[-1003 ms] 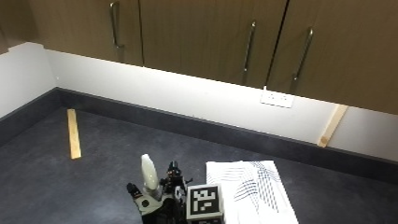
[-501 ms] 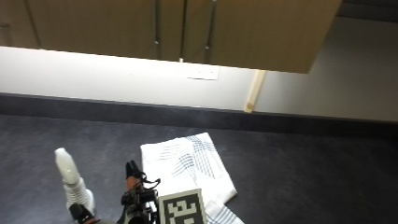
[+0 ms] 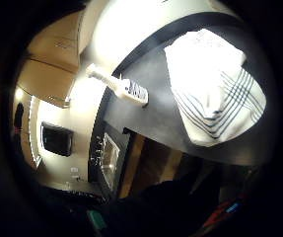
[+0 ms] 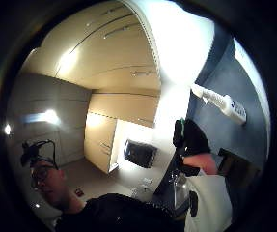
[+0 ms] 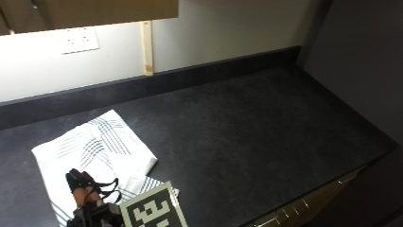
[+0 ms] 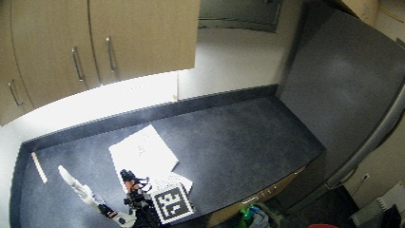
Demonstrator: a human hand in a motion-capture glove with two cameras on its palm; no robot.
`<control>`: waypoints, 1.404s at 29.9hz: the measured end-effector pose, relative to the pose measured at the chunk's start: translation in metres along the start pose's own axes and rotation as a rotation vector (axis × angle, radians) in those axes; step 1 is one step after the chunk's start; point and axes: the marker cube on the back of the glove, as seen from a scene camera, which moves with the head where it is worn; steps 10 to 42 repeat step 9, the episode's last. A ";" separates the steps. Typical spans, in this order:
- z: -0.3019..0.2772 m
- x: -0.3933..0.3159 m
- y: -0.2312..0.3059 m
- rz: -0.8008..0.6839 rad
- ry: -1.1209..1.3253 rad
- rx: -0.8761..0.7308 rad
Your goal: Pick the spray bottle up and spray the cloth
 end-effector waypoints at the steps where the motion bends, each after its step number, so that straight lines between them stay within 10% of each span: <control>1: 0.002 0.000 0.000 0.015 -0.002 -0.010; 42: 0.006 0.001 -0.002 0.076 -0.019 -0.032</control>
